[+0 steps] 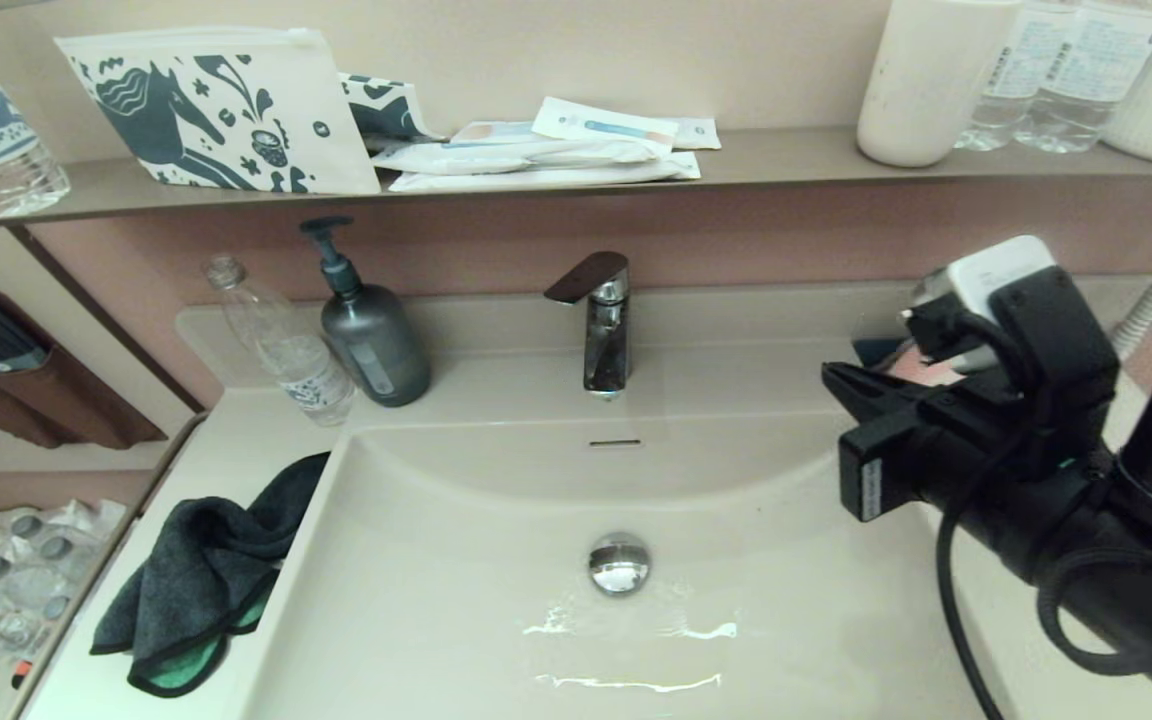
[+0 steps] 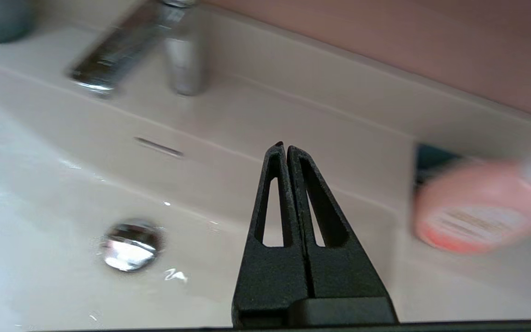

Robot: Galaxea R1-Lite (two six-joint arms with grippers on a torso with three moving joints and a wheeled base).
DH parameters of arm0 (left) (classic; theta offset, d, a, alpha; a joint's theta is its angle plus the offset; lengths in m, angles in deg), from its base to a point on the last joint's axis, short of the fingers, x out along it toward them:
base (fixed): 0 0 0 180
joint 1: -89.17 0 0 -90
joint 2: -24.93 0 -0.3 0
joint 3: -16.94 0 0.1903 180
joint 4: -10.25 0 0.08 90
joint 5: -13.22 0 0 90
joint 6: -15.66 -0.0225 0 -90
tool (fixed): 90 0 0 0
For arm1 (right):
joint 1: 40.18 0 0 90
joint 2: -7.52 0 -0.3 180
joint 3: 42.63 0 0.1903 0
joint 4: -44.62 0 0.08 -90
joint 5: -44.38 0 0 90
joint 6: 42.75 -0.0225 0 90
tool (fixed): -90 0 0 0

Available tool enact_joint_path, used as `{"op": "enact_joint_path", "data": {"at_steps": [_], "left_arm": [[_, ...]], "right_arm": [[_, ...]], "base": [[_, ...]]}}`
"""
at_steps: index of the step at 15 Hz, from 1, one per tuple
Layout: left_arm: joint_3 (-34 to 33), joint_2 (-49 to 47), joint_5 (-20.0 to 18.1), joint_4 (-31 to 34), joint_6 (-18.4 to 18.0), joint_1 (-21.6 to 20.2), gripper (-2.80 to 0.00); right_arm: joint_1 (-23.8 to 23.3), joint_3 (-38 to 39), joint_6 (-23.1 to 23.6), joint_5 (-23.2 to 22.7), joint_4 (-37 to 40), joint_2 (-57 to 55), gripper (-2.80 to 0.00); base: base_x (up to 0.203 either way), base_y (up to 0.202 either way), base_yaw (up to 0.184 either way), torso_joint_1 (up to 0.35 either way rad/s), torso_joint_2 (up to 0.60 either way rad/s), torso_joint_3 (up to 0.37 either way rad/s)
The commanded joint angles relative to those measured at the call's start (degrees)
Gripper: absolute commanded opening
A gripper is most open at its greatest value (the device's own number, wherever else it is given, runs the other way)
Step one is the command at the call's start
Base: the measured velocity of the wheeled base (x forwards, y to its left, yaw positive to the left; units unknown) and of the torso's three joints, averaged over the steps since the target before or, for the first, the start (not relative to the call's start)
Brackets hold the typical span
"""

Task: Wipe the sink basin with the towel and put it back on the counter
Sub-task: Pick up the cloth

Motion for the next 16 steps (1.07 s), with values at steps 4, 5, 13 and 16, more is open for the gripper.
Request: {"op": "enact_joint_path", "data": {"at_steps": [4, 5, 13, 16], "left_arm": [[0.0, -0.07, 0.03, 0.01, 0.06, -0.02, -2.8], [0.0, -0.07, 0.03, 0.01, 0.06, -0.02, -2.8], [0.0, -0.07, 0.03, 0.01, 0.06, -0.02, -2.8], [0.0, -0.07, 0.03, 0.01, 0.06, -0.02, -2.8]], "right_arm": [[-9.62, 8.62, 0.09, -0.11, 0.42, 13.52, -2.8], [-12.53, 9.8, 0.06, -0.62, 1.81, 16.66, -2.8], [-34.84, 10.81, -6.61, -12.01, 24.19, 35.33, -2.8], [-43.19, 9.98, -6.77, -9.94, 28.35, 40.38, -2.8]], "base": [[0.0, 0.0, 0.0, 0.0, 0.0, 0.0], [0.0, 0.0, 0.0, 0.0, 0.0, 0.0], [0.0, 0.0, 0.0, 0.0, 0.0, 0.0], [0.0, 0.0, 0.0, 0.0, 0.0, 0.0]]}}
